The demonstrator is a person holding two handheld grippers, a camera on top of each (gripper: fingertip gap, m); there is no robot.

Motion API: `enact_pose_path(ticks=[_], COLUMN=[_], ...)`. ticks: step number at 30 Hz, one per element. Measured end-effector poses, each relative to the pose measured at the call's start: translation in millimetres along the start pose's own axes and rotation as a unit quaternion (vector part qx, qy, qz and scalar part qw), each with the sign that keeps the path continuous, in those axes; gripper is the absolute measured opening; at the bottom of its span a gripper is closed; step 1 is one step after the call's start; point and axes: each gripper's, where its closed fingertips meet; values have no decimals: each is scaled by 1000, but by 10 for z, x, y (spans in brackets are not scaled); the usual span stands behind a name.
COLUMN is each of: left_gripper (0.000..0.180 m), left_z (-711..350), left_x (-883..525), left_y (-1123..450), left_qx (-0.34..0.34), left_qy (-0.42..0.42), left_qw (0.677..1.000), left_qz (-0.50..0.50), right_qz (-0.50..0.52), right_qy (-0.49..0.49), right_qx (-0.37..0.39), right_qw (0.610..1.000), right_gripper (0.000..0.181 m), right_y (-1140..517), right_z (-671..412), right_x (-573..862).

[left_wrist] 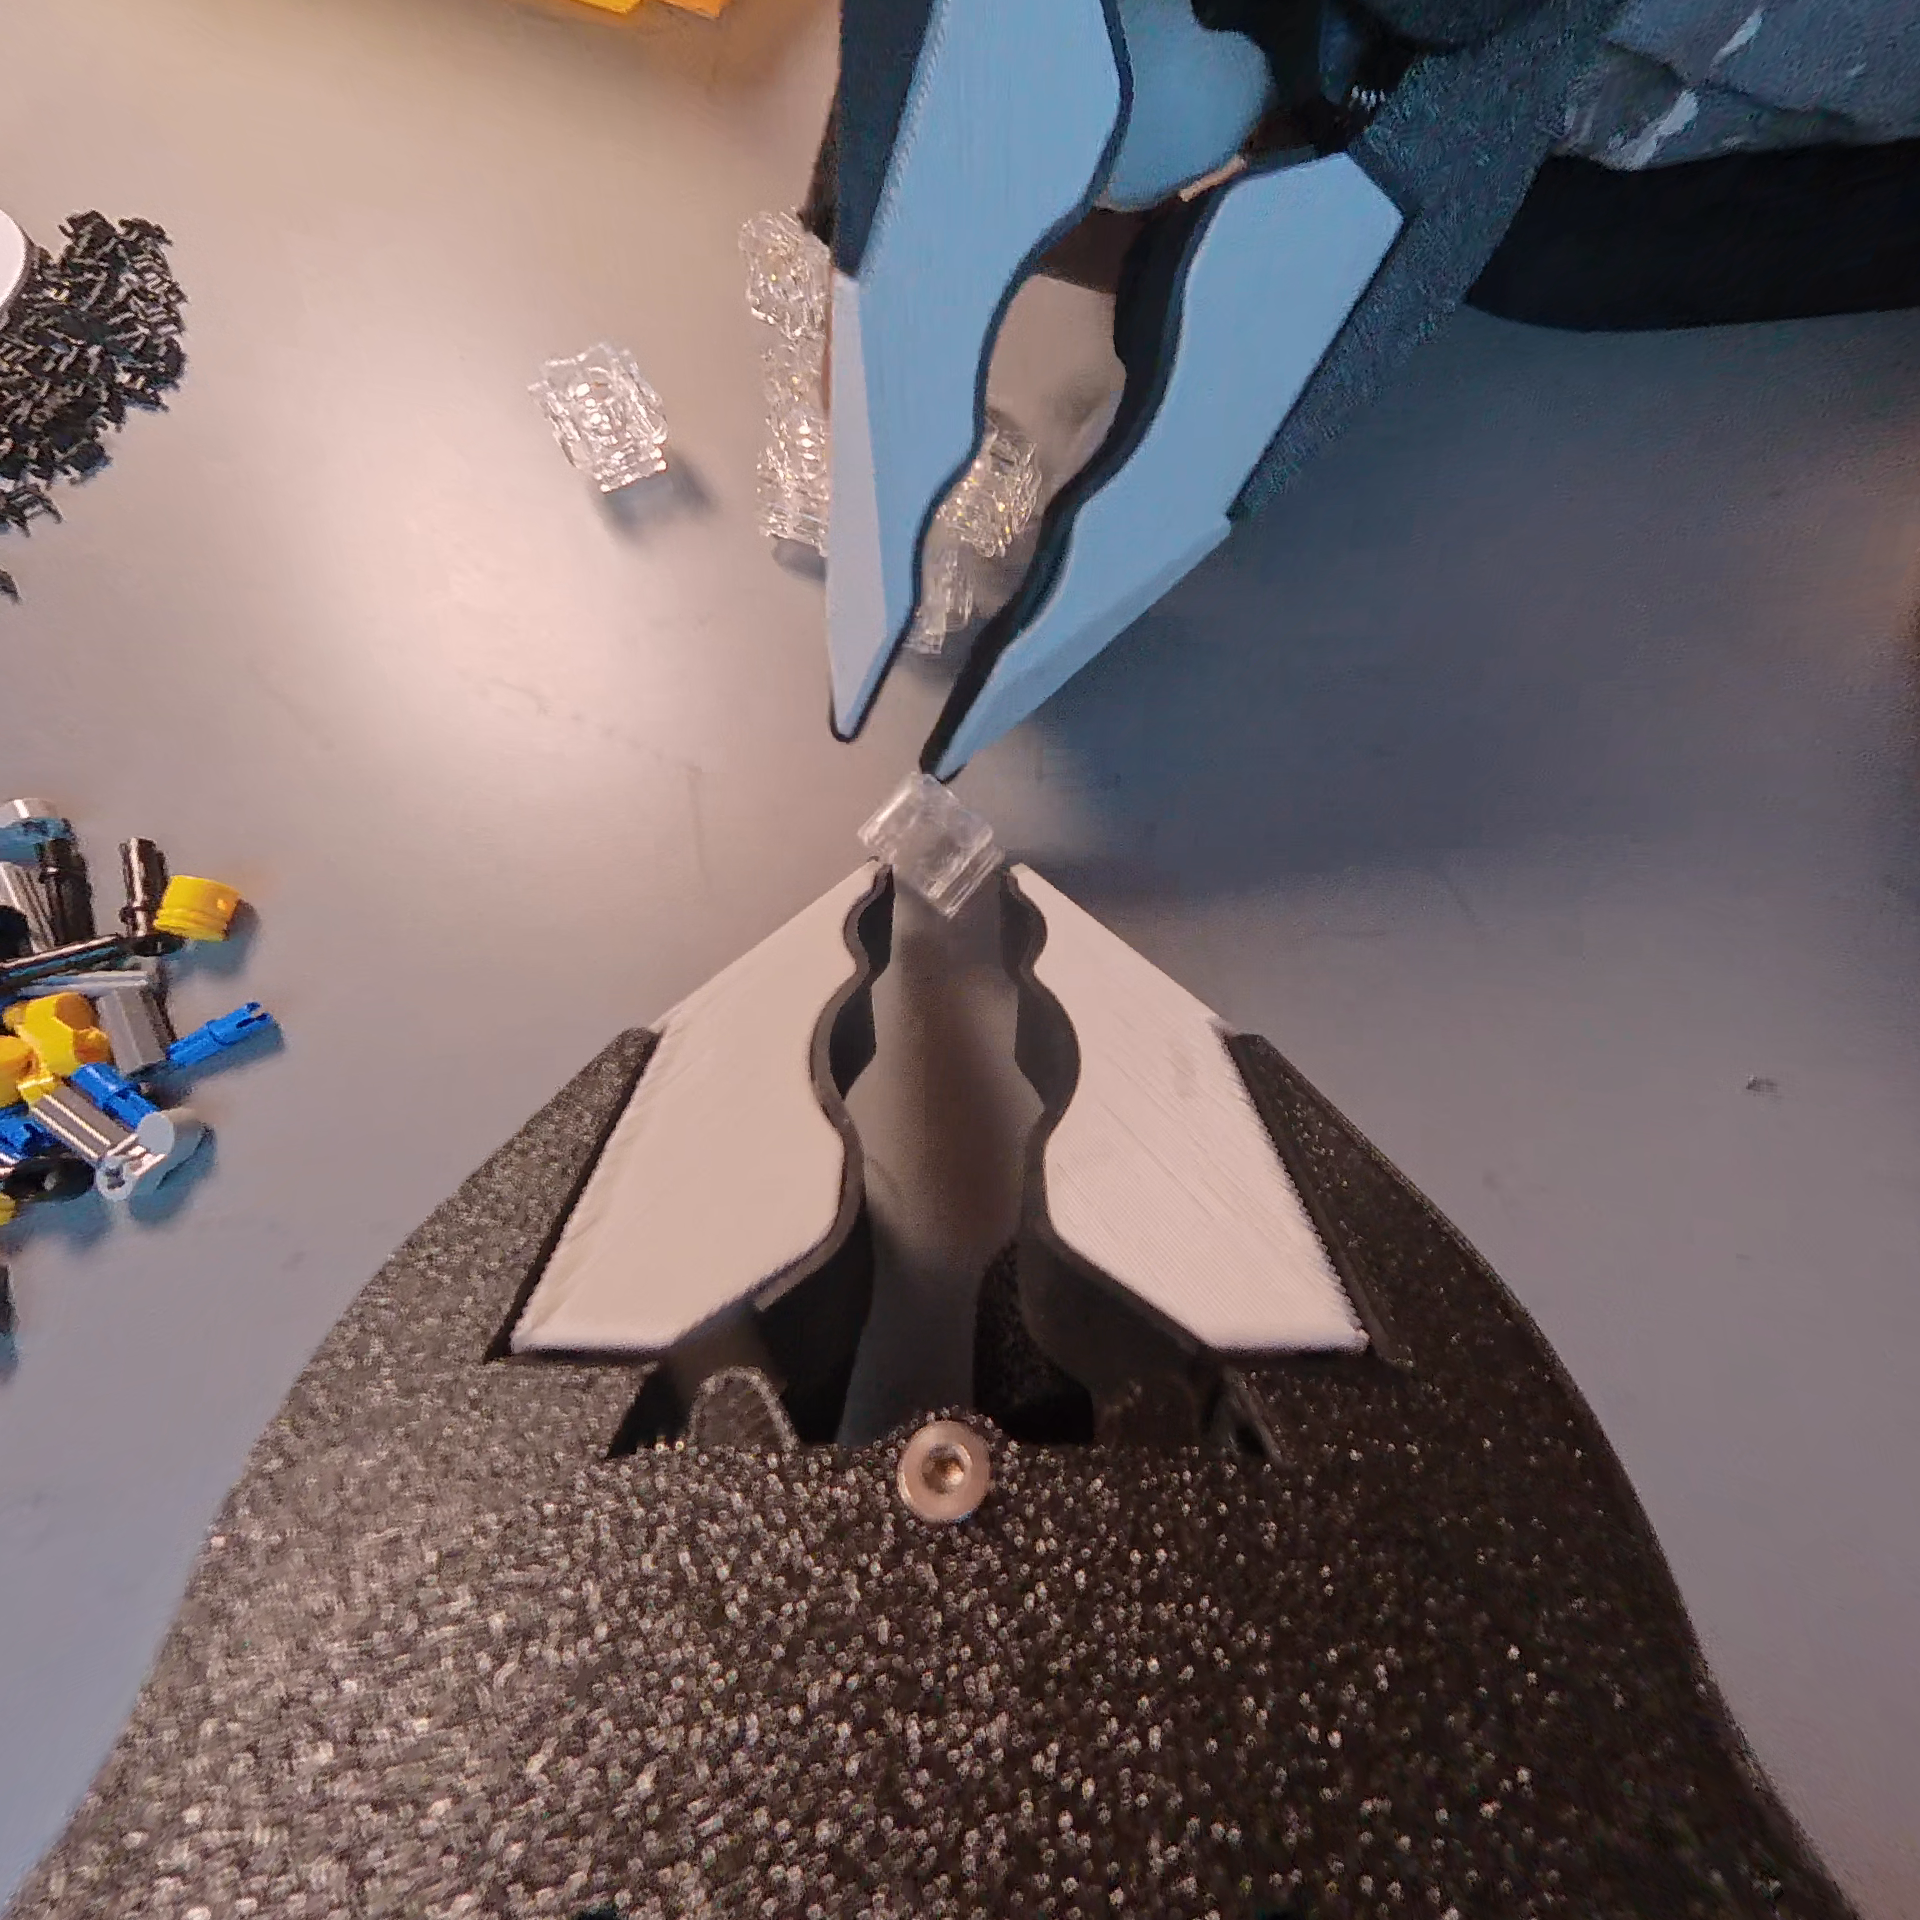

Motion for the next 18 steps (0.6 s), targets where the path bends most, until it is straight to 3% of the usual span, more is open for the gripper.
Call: enact_pose_path(ticks=[4,11,12,15,18], left_gripper=[18,36,33,3,0], left_z=[53,-38,-40,-19,38], left_x=[11,-8,-34,-85,-122], left_y=[69,19,-12,-48,41], left_qx=[-2,12,5,-13,-11], left_qy=[-2,-18,-22,-41,-33], left_qw=[1000,999,999,997,998], left_qz=[-1,-32,-45,-65,-60], right_qz=[-3,-52,-67,-71,-64], right_qy=[-17,-64,-75,-83,-77], right_qx=[25,18,9,-16,-23], right_qw=[1000,996,995,994,995], right_gripper=[16,26,30,34,33], right_y=[130,322,337,317,278], right_z=[-40,148,198,316,319], right_x=[80,149,126,114,106])
Point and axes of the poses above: each gripper's, where its closed fingertips meet, y back along the fingers, z out of its underside, x = y × z across the jaws, and after that the axes turned 7 degrees about -y, right-handed
